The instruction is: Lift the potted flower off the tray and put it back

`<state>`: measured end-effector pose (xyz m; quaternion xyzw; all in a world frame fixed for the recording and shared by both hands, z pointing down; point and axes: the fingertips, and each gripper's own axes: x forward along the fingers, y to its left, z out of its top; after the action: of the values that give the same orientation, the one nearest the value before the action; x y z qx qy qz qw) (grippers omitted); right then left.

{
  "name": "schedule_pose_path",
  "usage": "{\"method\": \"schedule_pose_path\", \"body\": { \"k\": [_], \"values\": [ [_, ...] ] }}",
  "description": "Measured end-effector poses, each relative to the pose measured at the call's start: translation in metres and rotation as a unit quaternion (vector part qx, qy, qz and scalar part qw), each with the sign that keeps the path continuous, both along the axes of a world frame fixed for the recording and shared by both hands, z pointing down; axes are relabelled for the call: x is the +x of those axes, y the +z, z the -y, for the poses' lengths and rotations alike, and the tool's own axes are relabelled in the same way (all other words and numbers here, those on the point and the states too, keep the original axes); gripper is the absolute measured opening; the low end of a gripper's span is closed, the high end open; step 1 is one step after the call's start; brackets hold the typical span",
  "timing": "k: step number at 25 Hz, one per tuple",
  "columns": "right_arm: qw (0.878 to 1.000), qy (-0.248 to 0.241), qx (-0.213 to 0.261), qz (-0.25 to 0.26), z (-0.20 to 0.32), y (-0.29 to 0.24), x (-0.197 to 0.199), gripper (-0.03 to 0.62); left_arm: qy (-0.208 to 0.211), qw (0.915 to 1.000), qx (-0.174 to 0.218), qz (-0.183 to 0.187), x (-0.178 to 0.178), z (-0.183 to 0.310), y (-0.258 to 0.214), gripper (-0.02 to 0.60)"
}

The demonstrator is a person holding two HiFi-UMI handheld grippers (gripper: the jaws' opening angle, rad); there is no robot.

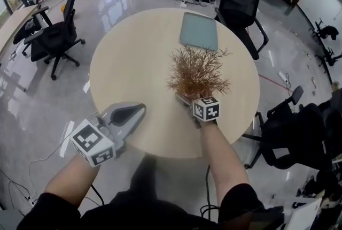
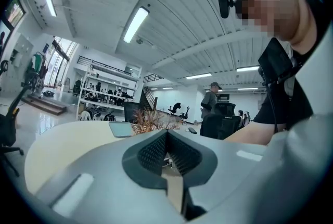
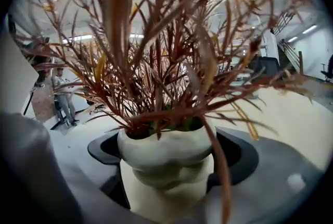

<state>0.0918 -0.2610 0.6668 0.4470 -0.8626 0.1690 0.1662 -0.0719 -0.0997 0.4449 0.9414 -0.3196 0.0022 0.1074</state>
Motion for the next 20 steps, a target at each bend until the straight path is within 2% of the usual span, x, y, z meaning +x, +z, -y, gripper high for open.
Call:
{"method": "schedule_pose_path", "body": {
  "k": [5,12,16,20],
  "values": [
    [1.0,-0.013,-0.009,-0.012,0.001,-0.003,-0.014,0.511,0.0,1.0,0.0,0.001,-0.003,0.002,-0.001,-0.002],
    [1.0,0.007,0.005,-0.004,0.005,-0.005,-0.007,0.521,0.0,1.0,-0.004,-0.003,-0.002,-0.001,0.003,-0.002],
    [1.0,0.009,-0.012,-0.002,-0.008,0.008,-0.004,0.562,0.005,1.0,-0.007,-0.004,-0.002,-0.007,0.003,-0.002],
    [1.0,0.019,-0.022,0.005,-0.031,0.004,0.004,0.566,0.008,0.9999,-0.005,-0.006,-0.004,-0.014,-0.004,-0.002]
  ]
}}
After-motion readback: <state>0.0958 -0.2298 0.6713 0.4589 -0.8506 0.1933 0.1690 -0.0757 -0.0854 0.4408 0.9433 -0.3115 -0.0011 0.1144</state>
